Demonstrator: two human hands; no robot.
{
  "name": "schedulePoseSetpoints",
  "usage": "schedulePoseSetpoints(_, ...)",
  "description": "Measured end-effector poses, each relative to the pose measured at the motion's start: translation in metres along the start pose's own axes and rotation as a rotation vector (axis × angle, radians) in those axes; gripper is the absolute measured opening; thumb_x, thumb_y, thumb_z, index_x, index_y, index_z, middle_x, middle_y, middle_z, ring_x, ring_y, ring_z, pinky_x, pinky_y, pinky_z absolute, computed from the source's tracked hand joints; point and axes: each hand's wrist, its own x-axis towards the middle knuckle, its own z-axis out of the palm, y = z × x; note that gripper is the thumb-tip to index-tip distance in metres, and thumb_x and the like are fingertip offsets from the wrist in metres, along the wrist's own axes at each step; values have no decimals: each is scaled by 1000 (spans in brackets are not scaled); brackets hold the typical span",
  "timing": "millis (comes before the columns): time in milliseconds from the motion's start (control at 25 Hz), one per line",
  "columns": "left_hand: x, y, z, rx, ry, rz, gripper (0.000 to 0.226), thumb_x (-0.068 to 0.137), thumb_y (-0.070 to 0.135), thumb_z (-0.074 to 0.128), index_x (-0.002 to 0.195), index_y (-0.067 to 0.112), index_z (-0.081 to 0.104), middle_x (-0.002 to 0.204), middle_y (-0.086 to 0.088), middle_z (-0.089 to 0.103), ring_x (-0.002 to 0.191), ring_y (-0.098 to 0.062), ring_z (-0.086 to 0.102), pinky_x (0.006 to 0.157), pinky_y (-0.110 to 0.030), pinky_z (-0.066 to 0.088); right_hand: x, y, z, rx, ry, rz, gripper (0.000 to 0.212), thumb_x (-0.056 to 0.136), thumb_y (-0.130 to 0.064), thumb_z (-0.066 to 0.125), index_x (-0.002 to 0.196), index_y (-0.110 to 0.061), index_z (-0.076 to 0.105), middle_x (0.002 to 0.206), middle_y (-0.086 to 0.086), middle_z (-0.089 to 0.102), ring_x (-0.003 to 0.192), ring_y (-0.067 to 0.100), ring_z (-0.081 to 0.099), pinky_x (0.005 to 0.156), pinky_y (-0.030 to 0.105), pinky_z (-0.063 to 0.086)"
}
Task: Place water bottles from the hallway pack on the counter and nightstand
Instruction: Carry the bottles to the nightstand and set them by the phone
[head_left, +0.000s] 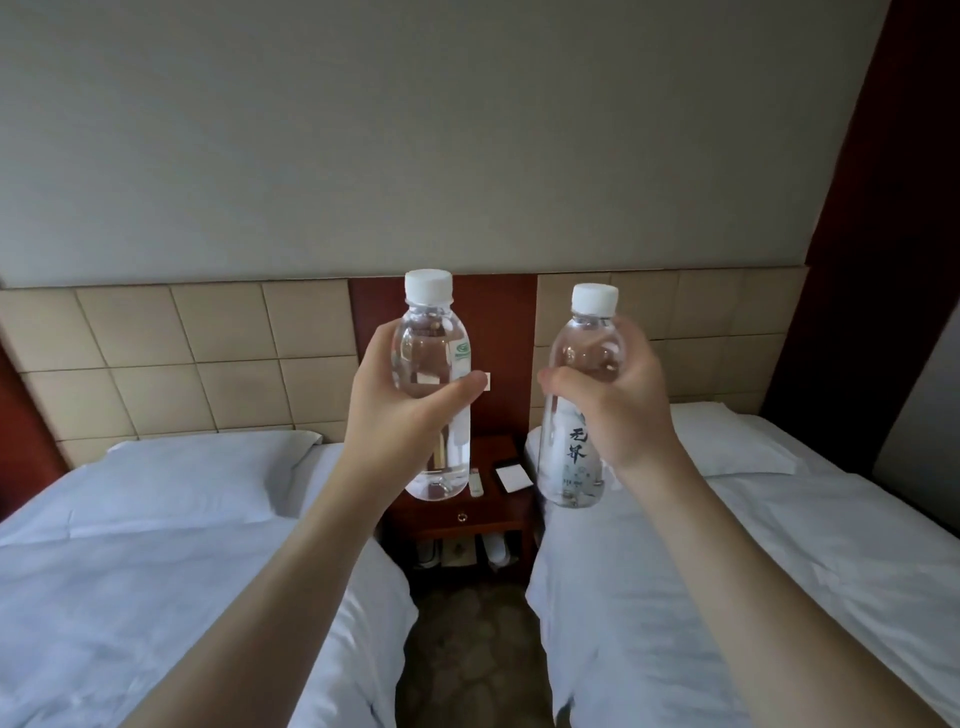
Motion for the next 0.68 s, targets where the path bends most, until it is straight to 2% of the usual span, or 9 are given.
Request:
schedulePoseSetpoints(120, 80, -46, 21, -5, 34, -13, 49, 71, 10, 81, 114, 15, 58, 84, 6, 70, 73, -13, 71, 70, -33, 60, 91, 45, 13, 8, -57, 26, 44, 68, -8, 82, 103, -22, 60, 83, -4, 70, 73, 15, 71, 75, 42, 58)
schedulePoseSetpoints(200, 133, -74, 32, -1, 41, -1, 51, 72, 8, 81, 117, 13, 58, 88, 5, 70, 77, -13, 71, 70, -28, 57, 152, 71, 27, 11, -117, 24, 47, 70, -6, 82, 105, -26, 57, 88, -2, 70, 76, 13, 72, 75, 38, 57)
schedulePoseSetpoints(320, 198, -111, 38, 12, 40, -13, 53, 75, 2, 81, 121, 11, 56, 96, 0, 69, 84, -11, 71, 72, -23, 55, 222, 103, 51, -1, -179, 19, 48, 72, -3, 81, 100, -33, 55, 86, -4, 70, 75, 10, 72, 76, 36, 58)
schedulePoseSetpoints(440, 269, -165, 37, 4, 66, -34, 53, 74, 0, 81, 120, 11, 57, 100, -4, 69, 85, -13, 72, 74, -25, 56, 291, 154, 79, -6, -231, 24, 47, 71, -4, 81, 99, -32, 56, 86, -4, 70, 76, 12, 72, 77, 39, 58)
schedulePoseSetpoints(600, 364, -251, 33, -12, 101, -44, 53, 73, -2, 80, 119, 9, 57, 97, -1, 69, 80, -7, 71, 70, -20, 55, 380, 235, 123, -14, -246, 27, 47, 73, -4, 81, 99, -32, 54, 87, -4, 68, 79, 10, 71, 75, 33, 56)
schedulePoseSetpoints(680, 415, -295, 31, 2, 84, -48, 53, 74, -4, 79, 120, 9, 56, 98, -1, 68, 81, -6, 70, 69, -18, 54, 427, 278, 144, -27, -239, 36, 48, 72, -4, 81, 101, -31, 54, 87, -5, 69, 82, 14, 71, 77, 37, 57)
